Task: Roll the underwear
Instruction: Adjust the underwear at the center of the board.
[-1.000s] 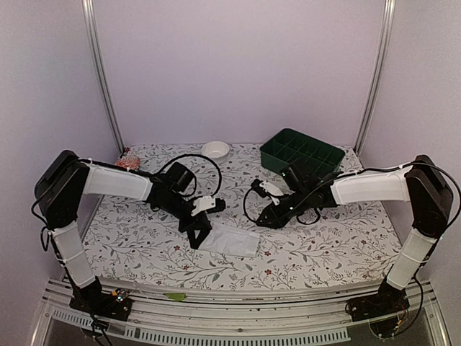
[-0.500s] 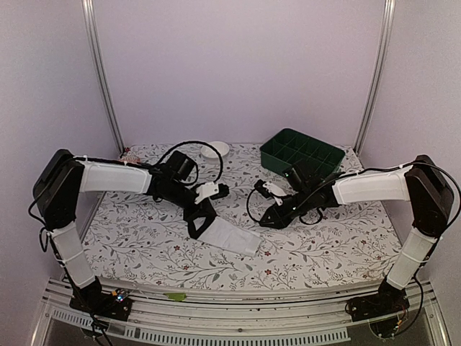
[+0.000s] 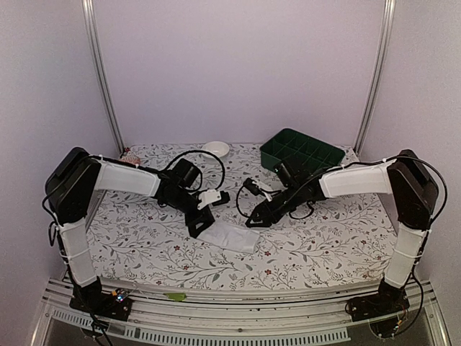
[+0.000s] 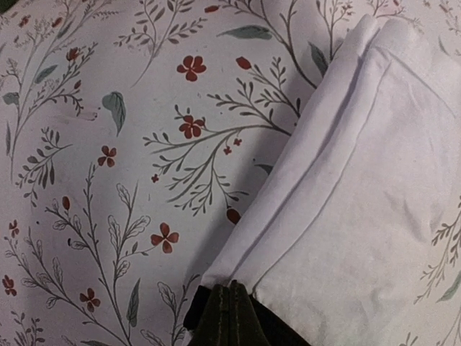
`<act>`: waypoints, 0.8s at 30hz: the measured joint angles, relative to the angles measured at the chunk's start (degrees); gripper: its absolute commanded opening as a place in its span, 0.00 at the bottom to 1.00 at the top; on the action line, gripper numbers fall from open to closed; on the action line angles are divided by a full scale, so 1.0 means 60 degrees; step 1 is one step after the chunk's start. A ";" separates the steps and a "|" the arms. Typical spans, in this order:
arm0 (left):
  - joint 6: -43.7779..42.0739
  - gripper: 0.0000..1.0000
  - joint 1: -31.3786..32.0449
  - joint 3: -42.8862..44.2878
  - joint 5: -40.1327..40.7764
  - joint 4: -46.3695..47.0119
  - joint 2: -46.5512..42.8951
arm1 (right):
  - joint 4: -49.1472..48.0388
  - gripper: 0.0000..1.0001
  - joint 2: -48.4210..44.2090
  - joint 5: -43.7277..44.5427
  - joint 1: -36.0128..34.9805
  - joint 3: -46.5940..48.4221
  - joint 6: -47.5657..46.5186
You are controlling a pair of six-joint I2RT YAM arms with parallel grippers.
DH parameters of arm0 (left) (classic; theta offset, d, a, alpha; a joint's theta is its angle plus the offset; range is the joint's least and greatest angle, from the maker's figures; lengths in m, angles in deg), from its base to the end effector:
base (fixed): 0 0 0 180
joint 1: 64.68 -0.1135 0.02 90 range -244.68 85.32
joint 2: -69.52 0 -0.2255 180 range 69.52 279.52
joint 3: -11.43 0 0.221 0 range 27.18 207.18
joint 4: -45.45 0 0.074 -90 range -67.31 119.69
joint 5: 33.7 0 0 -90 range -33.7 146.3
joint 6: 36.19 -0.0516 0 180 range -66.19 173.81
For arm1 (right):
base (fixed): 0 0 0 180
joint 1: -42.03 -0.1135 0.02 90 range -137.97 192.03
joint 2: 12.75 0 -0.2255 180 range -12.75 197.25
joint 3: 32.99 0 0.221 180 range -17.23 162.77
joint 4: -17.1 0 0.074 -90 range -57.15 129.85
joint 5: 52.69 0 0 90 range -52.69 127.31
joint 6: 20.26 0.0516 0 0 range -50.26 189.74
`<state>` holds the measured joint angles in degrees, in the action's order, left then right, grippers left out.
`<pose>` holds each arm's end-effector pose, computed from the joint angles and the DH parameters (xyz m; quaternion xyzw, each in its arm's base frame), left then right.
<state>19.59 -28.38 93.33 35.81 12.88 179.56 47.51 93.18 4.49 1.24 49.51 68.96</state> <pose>0.2730 -0.2229 0.1144 0.5863 0.7515 -0.1766 0.2456 0.2497 0.2524 0.1477 -0.4056 0.8214 0.3542 0.1879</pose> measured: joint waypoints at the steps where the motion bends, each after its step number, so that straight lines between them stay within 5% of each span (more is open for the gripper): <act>1: 0.0036 0.00 0.0000 0.0004 0.0055 0.0004 0.0051 | 0.0084 0.52 0.0215 -0.0157 0.0000 0.0193 0.0015; 7: 0.0233 0.00 -0.0004 0.0029 0.0328 0.0040 0.0168 | 0.0576 0.48 0.1293 -0.0554 0.0000 0.0976 0.0018; 13: 0.0430 0.00 -0.0018 0.0080 0.0641 0.0055 0.0168 | 0.0882 0.29 0.1840 -0.0484 0.0000 0.1224 -0.0015; 17: 0.0685 0.30 -0.0036 0.0175 0.0969 0.0033 0.0168 | 0.0947 0.20 0.1978 -0.0481 0.0000 0.1264 0.0000; 24: 0.1756 0.56 -0.0142 0.0047 0.1741 0.0120 -0.0572 | 0.0841 0.05 0.2127 -0.0532 0.0000 0.1169 0.0109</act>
<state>30.13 -29.24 93.62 46.25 13.60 176.13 52.56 105.95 1.30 1.24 56.52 69.62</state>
